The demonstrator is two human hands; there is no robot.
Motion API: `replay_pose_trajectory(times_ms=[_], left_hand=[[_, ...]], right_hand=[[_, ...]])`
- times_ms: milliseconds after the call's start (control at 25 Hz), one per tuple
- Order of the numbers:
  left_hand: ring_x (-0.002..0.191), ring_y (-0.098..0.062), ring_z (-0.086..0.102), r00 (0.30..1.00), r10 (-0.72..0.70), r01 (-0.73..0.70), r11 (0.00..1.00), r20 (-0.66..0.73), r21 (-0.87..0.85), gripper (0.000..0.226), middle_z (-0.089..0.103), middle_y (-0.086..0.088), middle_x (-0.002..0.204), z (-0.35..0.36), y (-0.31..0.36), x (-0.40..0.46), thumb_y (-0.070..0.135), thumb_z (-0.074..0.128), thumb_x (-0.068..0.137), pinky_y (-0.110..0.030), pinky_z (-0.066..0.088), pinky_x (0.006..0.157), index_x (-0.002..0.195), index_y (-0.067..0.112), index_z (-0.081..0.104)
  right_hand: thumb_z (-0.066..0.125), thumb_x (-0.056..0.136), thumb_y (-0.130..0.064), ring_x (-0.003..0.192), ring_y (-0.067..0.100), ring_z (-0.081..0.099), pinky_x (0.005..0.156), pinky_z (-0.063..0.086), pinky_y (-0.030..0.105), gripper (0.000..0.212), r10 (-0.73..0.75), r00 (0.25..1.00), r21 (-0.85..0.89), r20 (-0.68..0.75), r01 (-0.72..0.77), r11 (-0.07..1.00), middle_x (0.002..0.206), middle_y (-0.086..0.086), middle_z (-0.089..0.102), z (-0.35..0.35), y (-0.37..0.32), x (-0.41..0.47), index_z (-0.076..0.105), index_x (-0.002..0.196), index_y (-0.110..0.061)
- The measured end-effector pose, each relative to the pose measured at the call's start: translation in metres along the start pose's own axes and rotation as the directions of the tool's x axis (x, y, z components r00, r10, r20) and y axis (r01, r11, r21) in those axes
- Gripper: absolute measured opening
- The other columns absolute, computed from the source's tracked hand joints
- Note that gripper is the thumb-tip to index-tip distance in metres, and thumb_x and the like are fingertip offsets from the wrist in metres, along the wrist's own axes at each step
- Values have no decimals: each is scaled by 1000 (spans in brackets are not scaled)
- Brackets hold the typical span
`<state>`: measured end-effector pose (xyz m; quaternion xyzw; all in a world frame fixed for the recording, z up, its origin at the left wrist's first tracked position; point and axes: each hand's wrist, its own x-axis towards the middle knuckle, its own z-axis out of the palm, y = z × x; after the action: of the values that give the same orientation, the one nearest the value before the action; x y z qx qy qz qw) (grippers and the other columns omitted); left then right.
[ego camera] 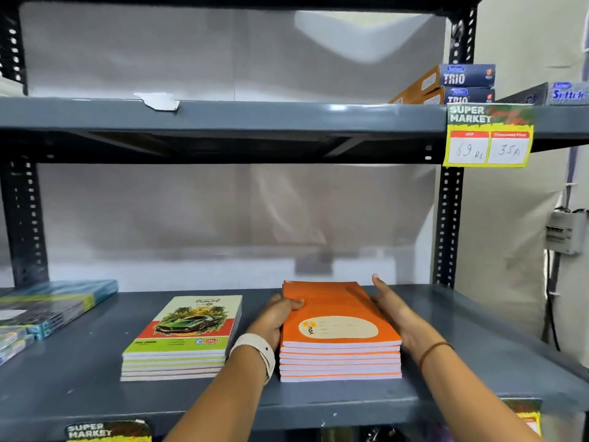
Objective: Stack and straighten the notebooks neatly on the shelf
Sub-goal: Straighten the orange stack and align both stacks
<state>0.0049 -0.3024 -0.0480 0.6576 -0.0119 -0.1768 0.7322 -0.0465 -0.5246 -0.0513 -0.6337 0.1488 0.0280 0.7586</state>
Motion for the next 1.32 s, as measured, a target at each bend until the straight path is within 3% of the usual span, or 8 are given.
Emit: replay_pose_trajectory(times_ms=[80, 240, 440, 640, 760, 920, 1040, 1320], left_hand=[[78, -33, 66, 1000, 15, -15, 1000, -16, 22, 27, 67, -20, 100, 0, 0, -2, 7, 62, 90, -43, 56, 69, 114, 9, 49], [76, -29, 65, 1000, 26, -25, 999, -9, 24, 35, 66, -21, 108, 1, 0, -4, 5, 60, 91, -40, 56, 67, 124, 3, 49], [94, -34, 64, 1000, 1, -1, 999, 11, 44, 28, 64, -22, 119, 2, 3, -6, 7, 57, 93, -45, 57, 78, 121, 7, 48], [94, -31, 64, 1000, -25, 20, 961, 14, 277, 4, 63, -11, 91, 5, 18, -12, 11, 52, 97, -45, 54, 87, 97, 11, 48], [104, -34, 66, 999, -39, 47, 876, -28, 480, 12, 64, -16, 111, 1, 29, -12, 16, 50, 98, -43, 54, 89, 105, 6, 47], [73, -21, 57, 997, 28, 32, 719, -75, 694, 21, 52, -6, 77, -9, 35, 1, 10, 46, 97, -33, 50, 80, 76, 8, 46], [73, -19, 53, 995, 64, 18, 612, -72, 791, 13, 47, -3, 73, -14, 38, 6, 7, 41, 96, -29, 44, 70, 91, 4, 53], [56, -12, 42, 993, 91, 30, 452, -80, 891, 32, 43, -2, 66, -20, 43, 2, 6, 41, 93, -21, 35, 48, 62, 12, 40]], right_hand=[[38, 85, -73, 70, 33, 69, 61, 57, 36, 74, -12, 1000, -41, 14, 12, 999, 91, 20, 72, 4, -1, 6, 60, 115, -8], [34, 88, -71, 94, 39, 63, 86, 51, 43, 73, -47, 999, -55, -2, 47, 997, 117, 27, 66, 6, -1, 14, 62, 117, -10], [36, 88, -70, 90, 39, 64, 76, 52, 40, 76, -17, 1000, -56, 0, 17, 998, 125, 29, 61, 3, 0, 16, 60, 120, -6], [35, 90, -66, 74, 36, 67, 67, 54, 37, 65, -25, 999, -66, -40, 22, 998, 98, 22, 71, 8, 0, 19, 60, 108, -9], [36, 91, -65, 59, 31, 69, 56, 56, 31, 57, -12, 997, -67, -75, 7, 998, 70, 14, 73, 18, 4, 23, 58, 93, -13], [38, 90, -65, 57, 32, 68, 52, 56, 31, 57, -10, 998, -43, -59, 7, 999, 70, 16, 72, 34, 6, 25, 59, 92, -12], [39, 90, -65, 56, 31, 68, 52, 56, 31, 61, -3, 999, -27, -42, 2, 1000, 67, 15, 72, 44, 8, 27, 62, 97, -9], [37, 91, -66, 49, 29, 67, 46, 55, 28, 64, 2, 998, -63, -68, -7, 998, 60, 14, 71, 56, 4, 21, 62, 96, -7]])
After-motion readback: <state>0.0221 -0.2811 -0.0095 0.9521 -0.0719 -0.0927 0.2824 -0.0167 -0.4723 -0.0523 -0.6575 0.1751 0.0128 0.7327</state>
